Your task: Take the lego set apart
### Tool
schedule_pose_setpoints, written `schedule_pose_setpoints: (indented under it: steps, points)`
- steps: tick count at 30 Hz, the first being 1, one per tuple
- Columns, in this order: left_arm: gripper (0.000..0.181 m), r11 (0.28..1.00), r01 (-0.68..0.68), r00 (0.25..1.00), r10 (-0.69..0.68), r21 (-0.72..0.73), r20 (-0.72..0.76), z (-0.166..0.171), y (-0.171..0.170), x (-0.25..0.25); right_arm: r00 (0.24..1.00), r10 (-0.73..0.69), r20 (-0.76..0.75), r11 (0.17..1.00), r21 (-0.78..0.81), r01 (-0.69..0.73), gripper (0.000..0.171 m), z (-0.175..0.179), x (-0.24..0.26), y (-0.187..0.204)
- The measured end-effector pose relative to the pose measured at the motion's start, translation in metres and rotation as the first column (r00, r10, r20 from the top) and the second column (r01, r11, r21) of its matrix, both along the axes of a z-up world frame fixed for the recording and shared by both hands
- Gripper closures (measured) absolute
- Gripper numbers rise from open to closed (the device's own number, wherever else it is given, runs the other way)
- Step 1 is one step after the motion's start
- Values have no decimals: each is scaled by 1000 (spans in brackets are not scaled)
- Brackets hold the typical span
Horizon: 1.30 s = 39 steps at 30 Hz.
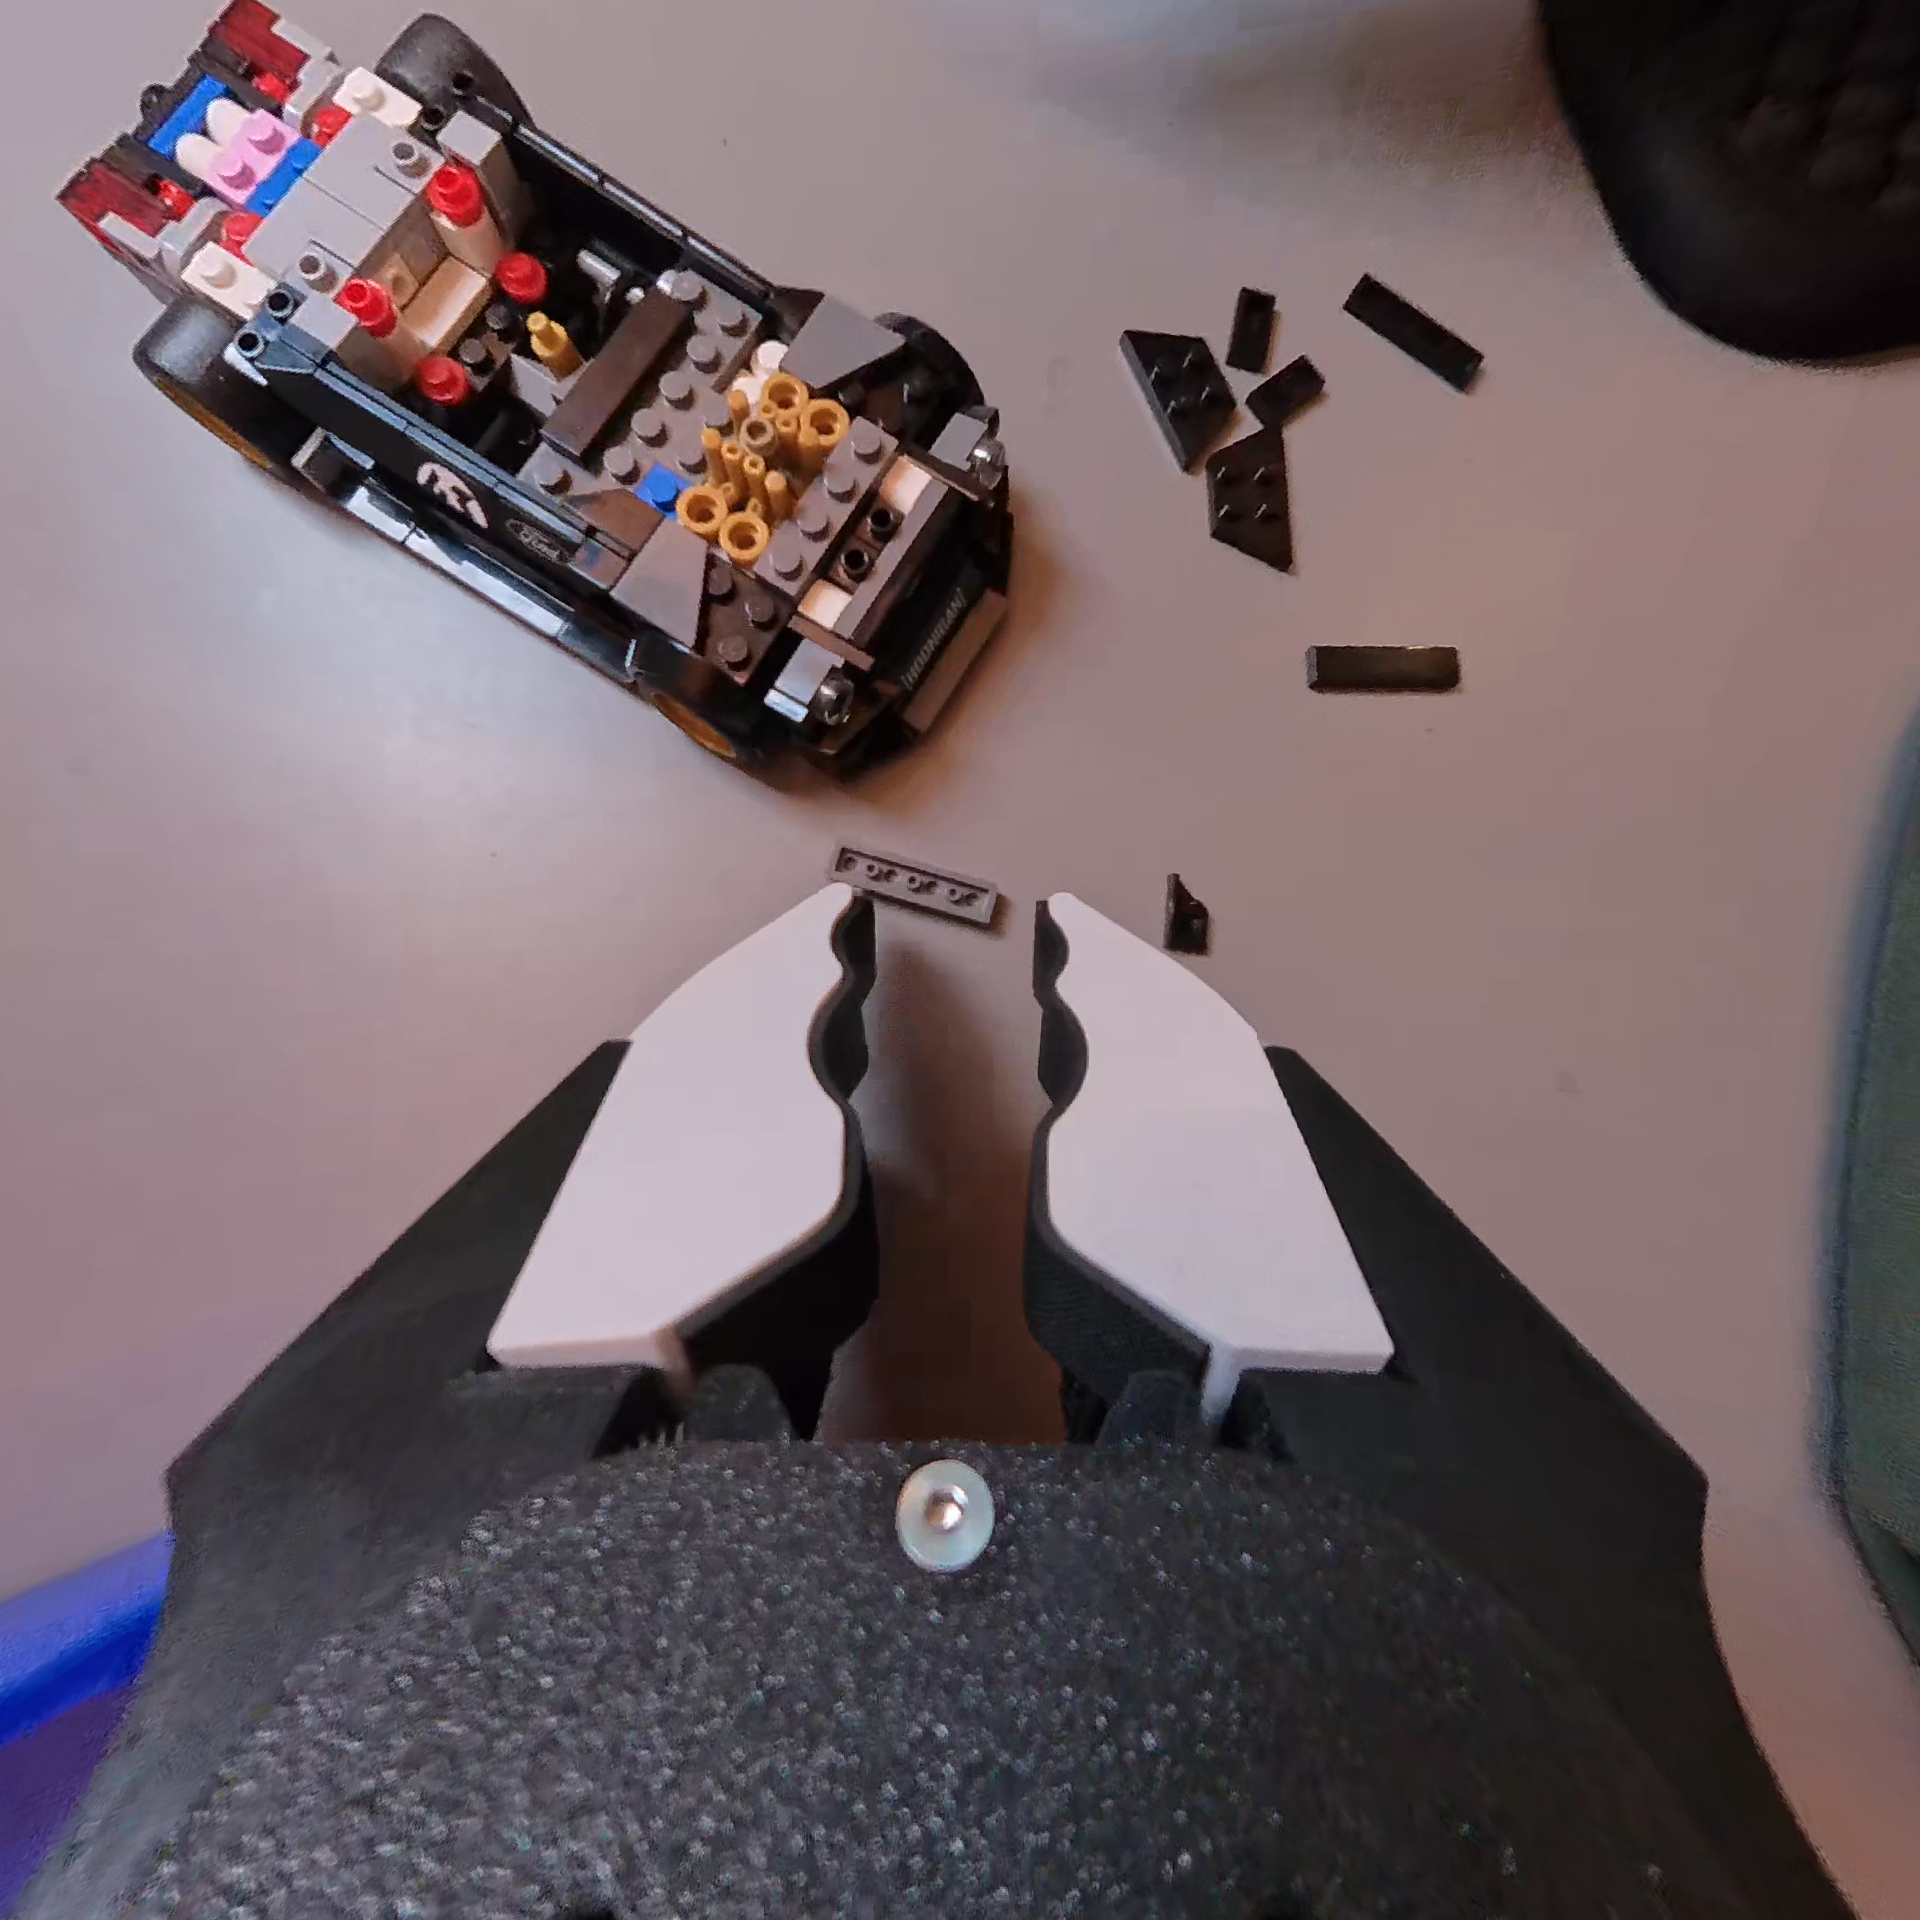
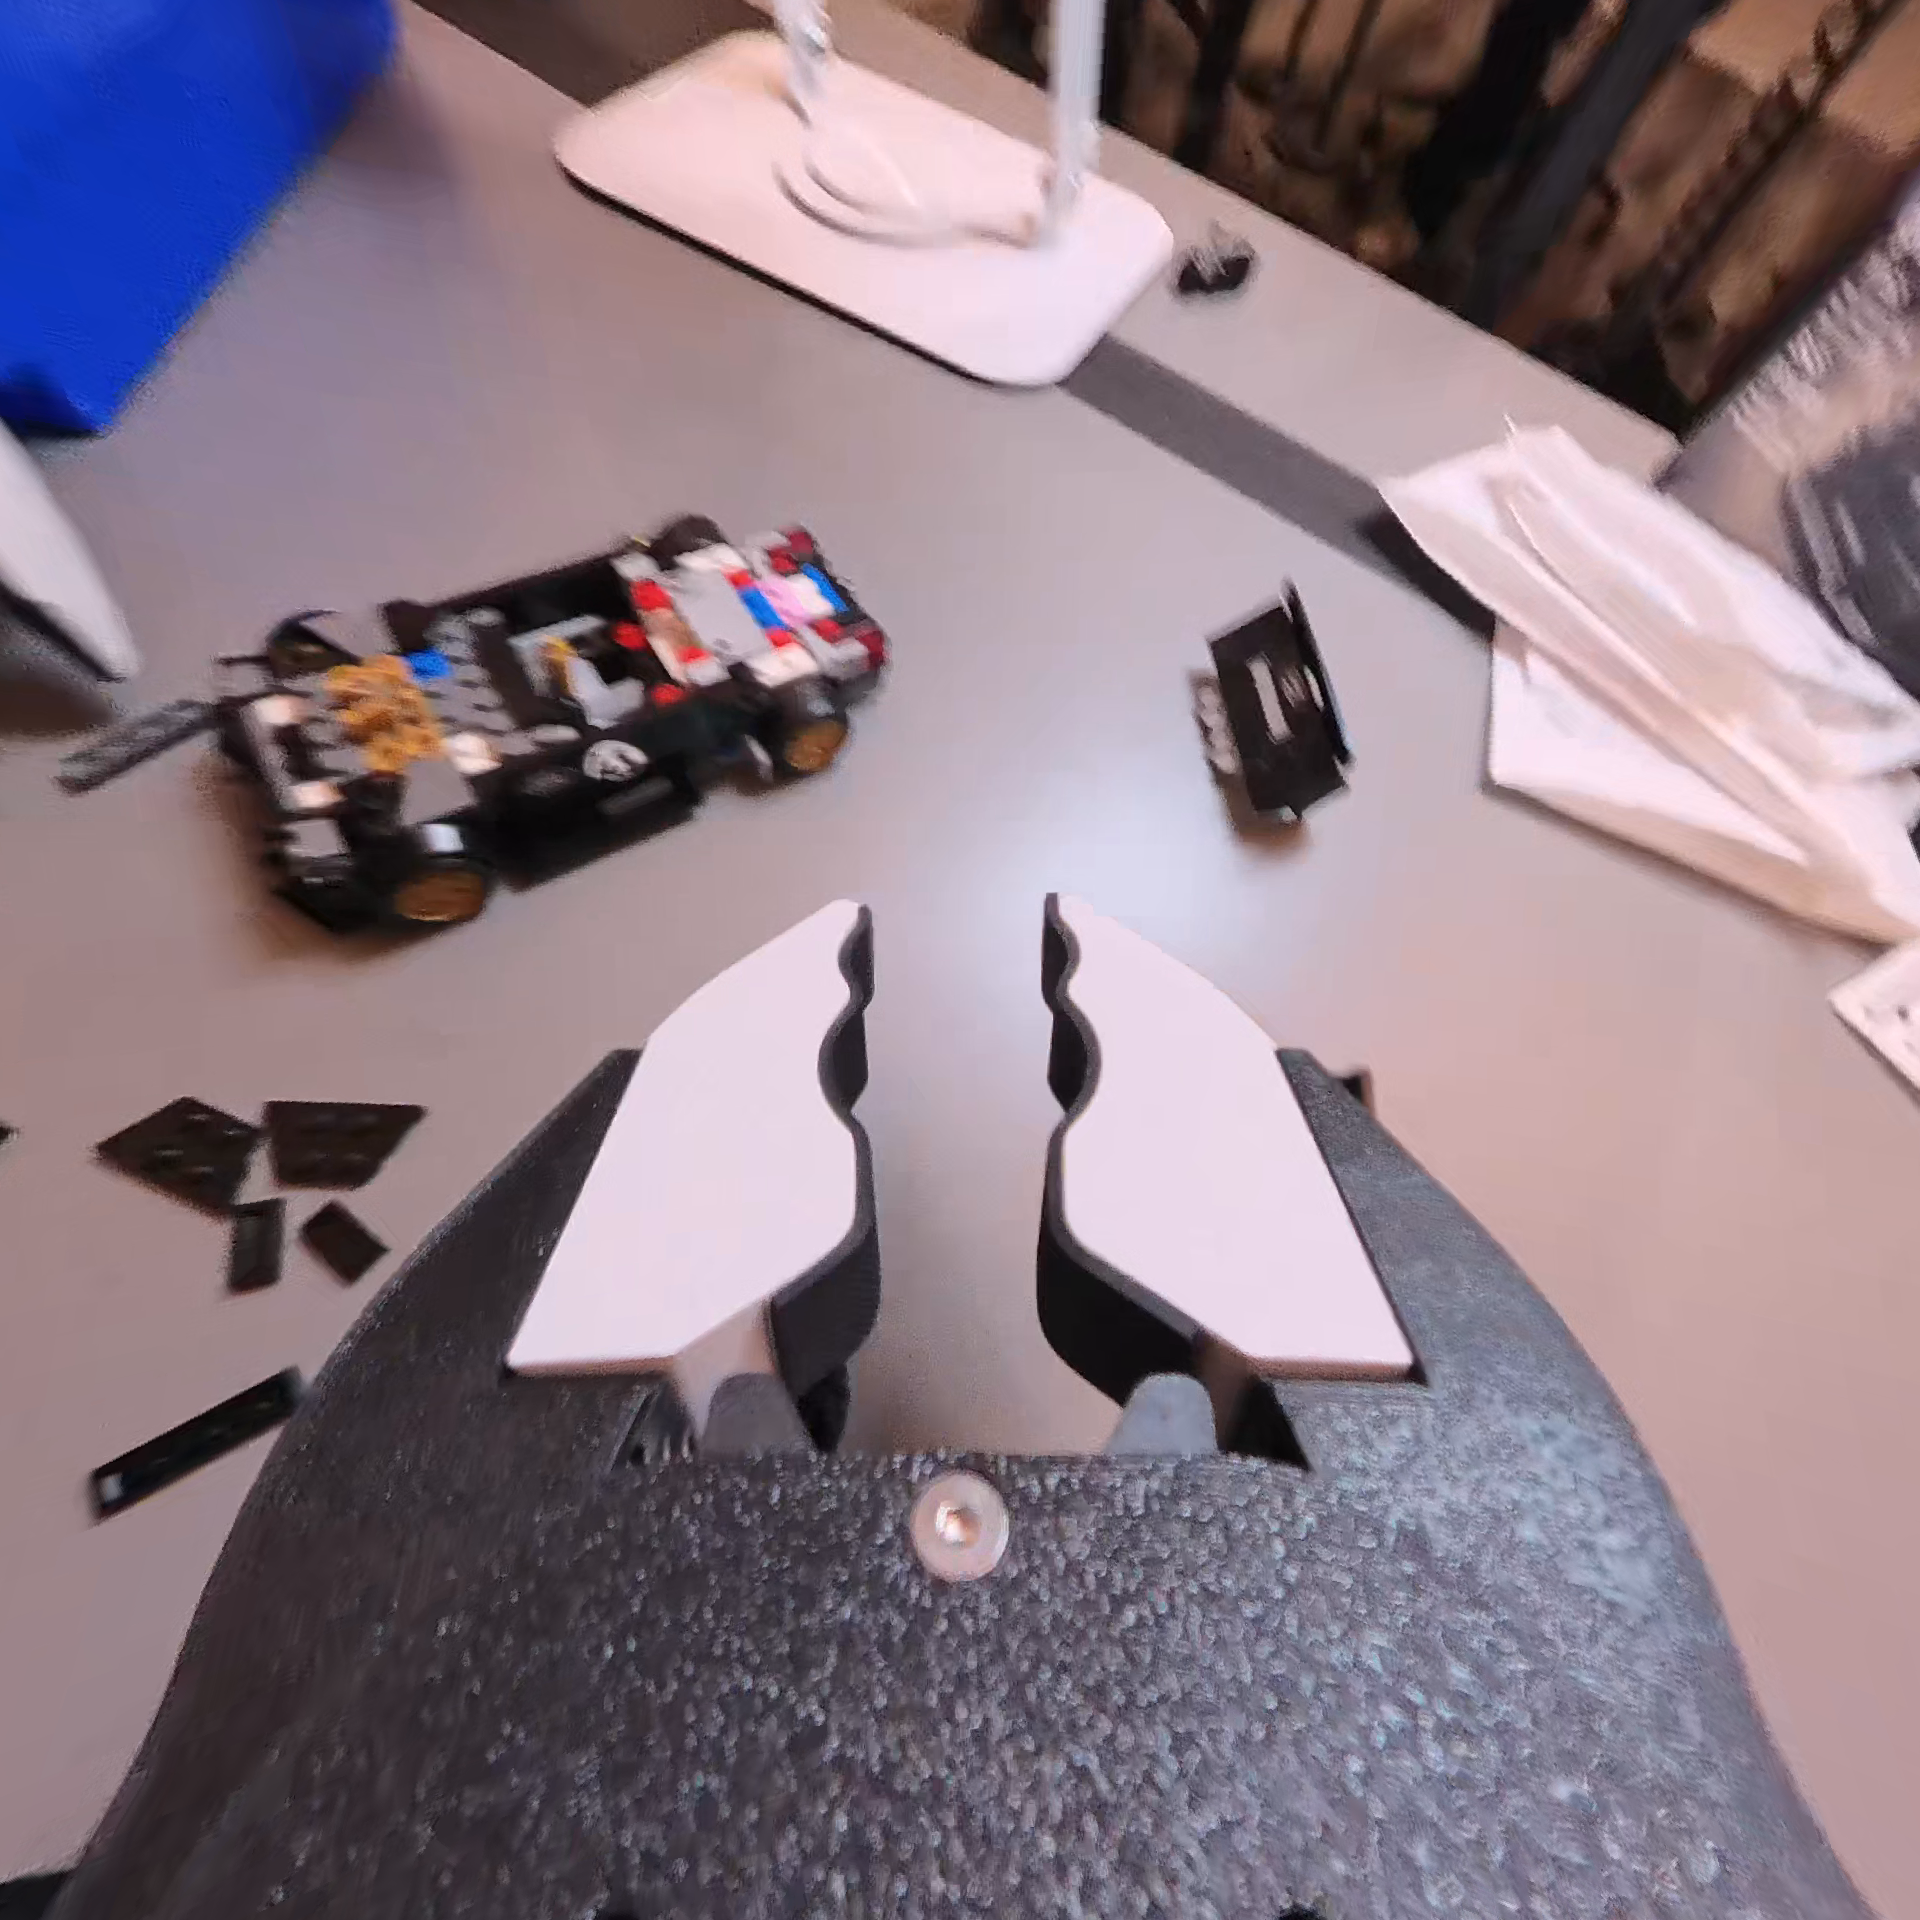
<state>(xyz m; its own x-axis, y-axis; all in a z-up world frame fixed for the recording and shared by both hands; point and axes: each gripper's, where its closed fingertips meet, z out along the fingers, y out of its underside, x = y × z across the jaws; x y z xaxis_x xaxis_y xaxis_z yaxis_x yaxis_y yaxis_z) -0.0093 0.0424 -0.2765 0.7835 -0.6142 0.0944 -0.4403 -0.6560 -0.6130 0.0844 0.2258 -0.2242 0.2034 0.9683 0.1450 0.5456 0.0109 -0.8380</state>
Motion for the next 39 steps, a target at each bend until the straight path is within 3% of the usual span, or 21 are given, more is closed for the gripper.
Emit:
schedule_pose_setpoints:
  steps: [4,8,10,17,20,24,30,36,39]
  points:
    - [145,997,-71,997,71,-23,10,-9,6,1,995,98,-8,994,57,-97,143,3,-11,-22]
    - [158,995,-100,995,100,3,-26,-10,12,0,986,165,20,985,50,-166,145,-4,-14,-34]
    - [172,998,-64,997,64,1,-32,-11,9,2,978,210,14,977,25,-211,149,-6,-14,-41]
    - [173,1000,7,996,-8,8,94,0,5,16,962,271,-17,962,5,-271,152,-2,-15,-53]
    - [173,995,29,993,-39,91,111,12,9,22,917,394,-64,918,-31,-396,152,5,-17,-81]
    - [173,961,97,994,-107,259,25,24,14,37,825,555,-101,817,-122,-564,152,5,-21,-132]
    - [173,907,176,984,-163,383,-65,35,12,56,787,601,-140,745,-260,-614,153,-3,-33,-166]
    - [173,900,169,985,-163,402,-50,39,12,57,781,609,-135,754,-206,-624,163,-3,-36,-171]
    - [171,920,148,984,-172,364,36,39,10,57,769,626,-132,756,-141,-639,163,-1,-35,-171]
